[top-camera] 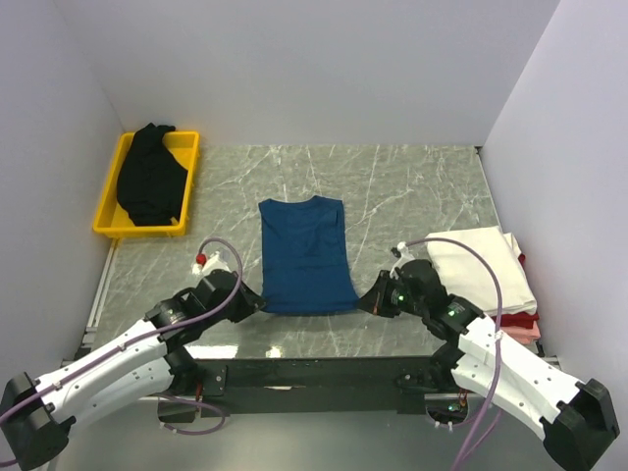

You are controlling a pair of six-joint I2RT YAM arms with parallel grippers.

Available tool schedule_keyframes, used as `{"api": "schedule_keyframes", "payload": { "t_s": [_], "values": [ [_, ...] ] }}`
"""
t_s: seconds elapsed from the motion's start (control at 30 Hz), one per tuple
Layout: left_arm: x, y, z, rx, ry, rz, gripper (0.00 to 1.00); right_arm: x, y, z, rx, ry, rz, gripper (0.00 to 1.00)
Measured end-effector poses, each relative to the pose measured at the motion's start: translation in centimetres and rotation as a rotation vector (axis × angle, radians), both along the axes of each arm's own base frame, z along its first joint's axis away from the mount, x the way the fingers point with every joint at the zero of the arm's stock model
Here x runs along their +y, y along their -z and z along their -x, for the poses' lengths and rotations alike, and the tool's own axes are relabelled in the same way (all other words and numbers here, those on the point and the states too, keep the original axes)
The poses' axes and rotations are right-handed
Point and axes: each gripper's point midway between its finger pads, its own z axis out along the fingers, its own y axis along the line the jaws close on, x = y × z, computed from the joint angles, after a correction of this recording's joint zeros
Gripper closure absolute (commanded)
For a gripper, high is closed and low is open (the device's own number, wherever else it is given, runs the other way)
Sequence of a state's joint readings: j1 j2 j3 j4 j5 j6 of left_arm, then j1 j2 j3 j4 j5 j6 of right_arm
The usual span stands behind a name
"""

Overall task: Fold and stack the t-shirts
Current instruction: Fold the tshirt

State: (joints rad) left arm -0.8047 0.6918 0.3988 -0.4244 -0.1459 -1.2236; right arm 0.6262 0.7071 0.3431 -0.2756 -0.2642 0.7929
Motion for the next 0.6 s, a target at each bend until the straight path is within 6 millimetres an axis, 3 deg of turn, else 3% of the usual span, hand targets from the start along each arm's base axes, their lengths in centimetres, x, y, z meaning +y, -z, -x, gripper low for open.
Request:
{"api": "schedule_keyframes", "payload": {
  "t_s": [0.2,0.37,0.6],
  "values": [
    [-0.1,-3.0,-1.6,-0.077,-0.021,-0.015,1.00,0.3,-3.1,-1.5,-0.052,-0.002,0.029,1.00],
    [-0.4,-4.1,-3.5,-0.101,-0.020,-0.072,1.00,0.7,-4.5,-3.2,-0.059,-0.005,0.085,1.00],
    [1.3,-5.1,-9.5,-0.095,-0.078,-0.099,1.00,1.7,-6.6,-7.8,-0.067,-0.003,0.114,1.00]
  ]
}}
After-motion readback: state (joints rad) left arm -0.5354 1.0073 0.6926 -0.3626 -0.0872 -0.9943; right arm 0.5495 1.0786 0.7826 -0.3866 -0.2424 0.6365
